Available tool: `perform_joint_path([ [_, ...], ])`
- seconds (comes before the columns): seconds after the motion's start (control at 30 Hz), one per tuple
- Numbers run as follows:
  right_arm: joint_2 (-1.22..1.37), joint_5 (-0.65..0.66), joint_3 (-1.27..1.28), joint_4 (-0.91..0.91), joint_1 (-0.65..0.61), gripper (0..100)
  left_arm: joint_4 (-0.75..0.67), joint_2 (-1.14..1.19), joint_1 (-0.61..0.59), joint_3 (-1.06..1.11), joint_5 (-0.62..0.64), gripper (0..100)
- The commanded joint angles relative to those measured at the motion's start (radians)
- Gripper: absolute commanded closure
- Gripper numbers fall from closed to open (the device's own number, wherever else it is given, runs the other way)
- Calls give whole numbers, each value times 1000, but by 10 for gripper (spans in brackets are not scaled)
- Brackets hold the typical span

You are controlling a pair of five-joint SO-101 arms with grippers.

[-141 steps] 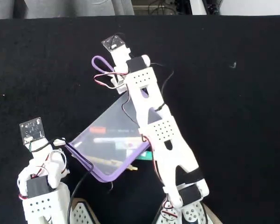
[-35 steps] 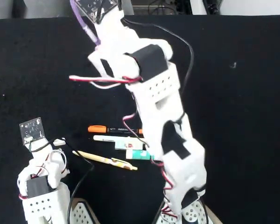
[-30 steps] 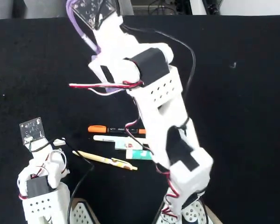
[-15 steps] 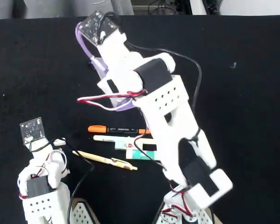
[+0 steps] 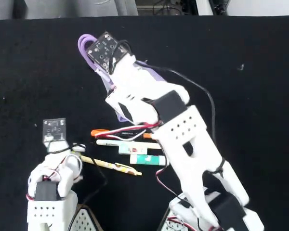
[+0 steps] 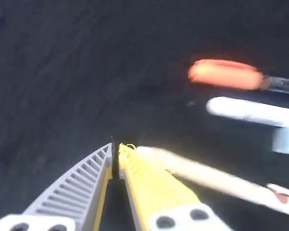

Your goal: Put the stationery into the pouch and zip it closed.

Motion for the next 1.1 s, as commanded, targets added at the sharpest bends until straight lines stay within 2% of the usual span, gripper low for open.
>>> perform_joint_path([
  [0.0, -64, 6, 1, -46, -12, 988, -184, -6, 74, 21, -8, 967],
  [0.13, -79, 6, 1, -46, -11, 988, -328, -6, 101, 16, -9, 966],
  [0.47, -82, 6, 2, -44, 12, 988, -281, -6, 372, -216, -5, 966],
  [0.57, -82, 6, 8, -44, 52, 988, -287, -6, 400, -260, -3, 966],
  [0.73, -82, 6, 18, -44, 66, 988, -390, -6, 400, -243, -15, 962],
  [0.83, -82, 6, 18, -44, 64, 988, -425, -6, 401, -200, -91, 880],
  [0.93, -82, 5, 18, -44, 64, 988, -485, -6, 401, -133, -104, 777],
  [1.07, -82, 0, 18, -44, 63, 988, -603, -6, 398, -85, -54, 758],
])
